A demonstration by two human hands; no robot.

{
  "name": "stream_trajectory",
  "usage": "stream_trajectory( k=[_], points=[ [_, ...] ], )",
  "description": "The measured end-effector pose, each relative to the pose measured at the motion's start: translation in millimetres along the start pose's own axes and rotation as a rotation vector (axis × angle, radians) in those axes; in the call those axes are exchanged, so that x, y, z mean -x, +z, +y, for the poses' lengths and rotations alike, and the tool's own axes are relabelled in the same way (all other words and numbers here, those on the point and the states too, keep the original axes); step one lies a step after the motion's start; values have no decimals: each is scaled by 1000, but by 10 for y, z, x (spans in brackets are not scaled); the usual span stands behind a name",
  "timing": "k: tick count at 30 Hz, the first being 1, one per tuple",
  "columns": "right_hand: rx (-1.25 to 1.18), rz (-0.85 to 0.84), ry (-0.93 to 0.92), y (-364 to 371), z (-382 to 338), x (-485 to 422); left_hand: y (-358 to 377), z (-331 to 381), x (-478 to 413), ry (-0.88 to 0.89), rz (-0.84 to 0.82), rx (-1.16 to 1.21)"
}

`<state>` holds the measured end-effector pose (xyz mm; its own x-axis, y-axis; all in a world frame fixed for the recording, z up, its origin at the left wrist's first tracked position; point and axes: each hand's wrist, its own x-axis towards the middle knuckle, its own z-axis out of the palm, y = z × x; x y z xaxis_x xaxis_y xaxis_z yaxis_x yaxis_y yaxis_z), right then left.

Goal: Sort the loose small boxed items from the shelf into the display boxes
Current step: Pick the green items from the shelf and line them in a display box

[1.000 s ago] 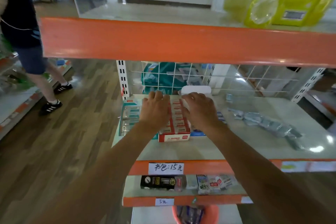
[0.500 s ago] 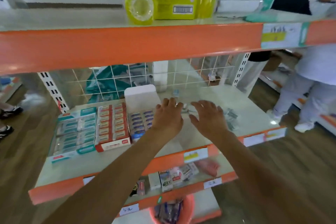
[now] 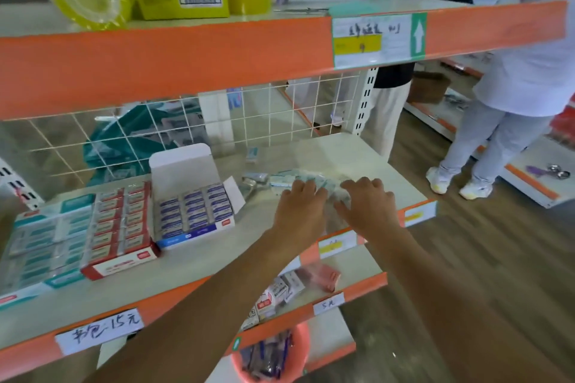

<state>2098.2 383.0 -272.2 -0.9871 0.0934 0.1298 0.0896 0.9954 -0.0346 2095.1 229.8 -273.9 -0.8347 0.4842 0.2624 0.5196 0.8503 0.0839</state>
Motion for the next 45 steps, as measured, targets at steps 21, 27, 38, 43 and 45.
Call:
stream_trajectory(
  k=[21,27,38,43,45],
  points=[
    [-261,60,5,235,300,-102,228,209,-287,-190,-45,153],
    [-361,173,-74,259,254,-69,83,147,-203,-323,-65,343],
    [-661,243,-281,109,-281,-68,-282,-321,98,-445,90,556],
    [-799,126,-188,-20,-526,-73,-405,-547,269,-464,94,598],
    [-848,109,-191,-57,-620,-54,-444,-628,348,-494,95,623]
  ],
)
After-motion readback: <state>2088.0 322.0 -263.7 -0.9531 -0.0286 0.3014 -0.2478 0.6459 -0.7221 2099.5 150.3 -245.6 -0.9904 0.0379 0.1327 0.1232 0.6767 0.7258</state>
